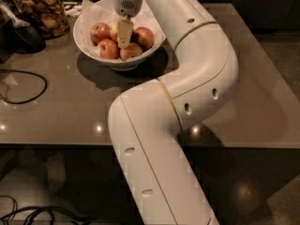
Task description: Pick apple from white bowl
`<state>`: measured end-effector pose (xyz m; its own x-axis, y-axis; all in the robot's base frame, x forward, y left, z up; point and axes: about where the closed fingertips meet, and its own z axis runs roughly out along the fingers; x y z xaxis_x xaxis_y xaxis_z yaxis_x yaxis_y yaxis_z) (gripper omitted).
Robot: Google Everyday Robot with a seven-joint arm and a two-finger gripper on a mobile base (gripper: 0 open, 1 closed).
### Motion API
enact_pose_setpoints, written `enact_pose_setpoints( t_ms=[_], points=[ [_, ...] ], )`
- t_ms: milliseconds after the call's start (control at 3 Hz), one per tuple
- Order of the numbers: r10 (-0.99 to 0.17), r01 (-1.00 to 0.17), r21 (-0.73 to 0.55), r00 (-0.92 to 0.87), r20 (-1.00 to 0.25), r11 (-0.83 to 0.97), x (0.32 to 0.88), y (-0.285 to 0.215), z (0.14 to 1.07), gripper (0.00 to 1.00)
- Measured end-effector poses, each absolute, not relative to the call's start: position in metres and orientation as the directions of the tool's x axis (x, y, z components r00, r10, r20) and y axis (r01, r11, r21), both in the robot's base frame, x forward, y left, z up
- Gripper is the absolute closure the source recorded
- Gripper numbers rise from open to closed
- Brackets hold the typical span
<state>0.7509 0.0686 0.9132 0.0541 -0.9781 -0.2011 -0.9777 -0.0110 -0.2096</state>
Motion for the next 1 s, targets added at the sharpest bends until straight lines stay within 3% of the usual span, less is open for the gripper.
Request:
enact_pose_setpoints(
  t_ms=[1000],
  points=[
    [-0.978,-0.978,-0.21,0.054,-0.201,-0.011,0.7509,0.0686,0.9194,1.0]
  ],
)
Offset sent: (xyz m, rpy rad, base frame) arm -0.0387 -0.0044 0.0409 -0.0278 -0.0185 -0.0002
